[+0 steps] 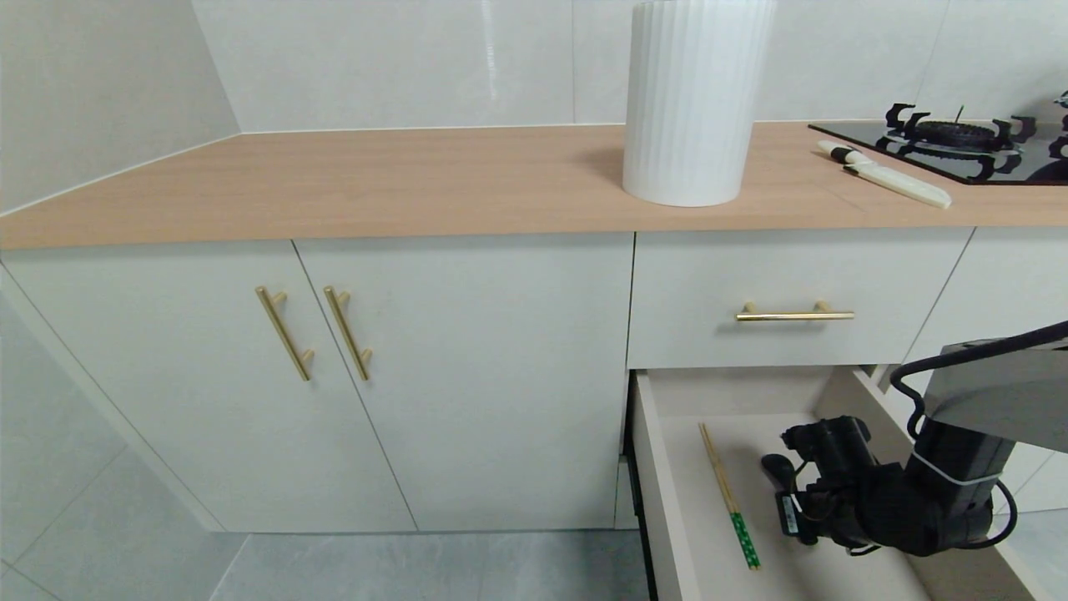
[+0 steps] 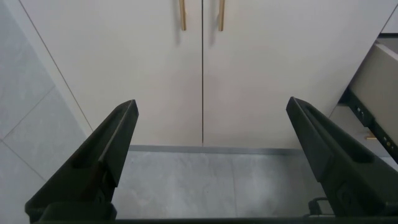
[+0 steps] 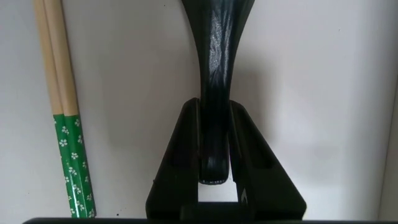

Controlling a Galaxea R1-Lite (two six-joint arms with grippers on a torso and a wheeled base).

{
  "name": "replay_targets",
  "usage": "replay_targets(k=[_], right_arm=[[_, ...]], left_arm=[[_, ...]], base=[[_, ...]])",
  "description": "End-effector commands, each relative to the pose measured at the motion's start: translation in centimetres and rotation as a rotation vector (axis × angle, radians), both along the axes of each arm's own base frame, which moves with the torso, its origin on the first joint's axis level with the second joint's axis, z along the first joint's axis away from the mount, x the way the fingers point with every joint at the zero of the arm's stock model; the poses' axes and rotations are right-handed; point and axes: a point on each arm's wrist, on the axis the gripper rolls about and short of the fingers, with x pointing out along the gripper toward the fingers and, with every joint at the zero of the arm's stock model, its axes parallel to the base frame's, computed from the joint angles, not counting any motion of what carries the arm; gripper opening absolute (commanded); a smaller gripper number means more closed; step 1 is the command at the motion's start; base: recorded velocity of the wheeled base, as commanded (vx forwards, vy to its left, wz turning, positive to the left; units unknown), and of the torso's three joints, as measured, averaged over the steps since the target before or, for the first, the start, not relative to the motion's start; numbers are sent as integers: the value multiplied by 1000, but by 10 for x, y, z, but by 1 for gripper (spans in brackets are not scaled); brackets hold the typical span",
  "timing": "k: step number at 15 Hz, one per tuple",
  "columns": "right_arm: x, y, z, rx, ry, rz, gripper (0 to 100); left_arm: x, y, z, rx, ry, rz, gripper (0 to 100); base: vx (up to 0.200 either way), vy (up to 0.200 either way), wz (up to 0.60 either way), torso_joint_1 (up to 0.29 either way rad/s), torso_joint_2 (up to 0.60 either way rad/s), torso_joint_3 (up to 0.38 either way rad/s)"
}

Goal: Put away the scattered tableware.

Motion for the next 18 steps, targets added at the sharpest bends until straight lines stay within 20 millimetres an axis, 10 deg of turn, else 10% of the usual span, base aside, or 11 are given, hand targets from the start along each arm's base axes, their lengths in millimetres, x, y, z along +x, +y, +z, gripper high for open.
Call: replay_targets(k=[1,3,4,9,18], right_arm=[[0,0,0,0,3,0,0],[-1,0,0,0,3,0,0],[-1,0,2,1,-5,0,100],[-4,-5,39,23,-104,-12,100],[-79,-22,207,63,-287,-12,100]], left_arm=[[0,0,0,-1,0,1,100],[0,0,0,-1,0,1,100],[0,0,0,-1,2,1,100],[0,0,0,-1,0,1,100],[0,0,0,-1,0,1,100]], base=[[0,0,0,0,0,0],[0,0,0,0,0,0],[0,0,0,0,0,0],[0,0,0,0,0,0],[0,0,0,0,0,0]])
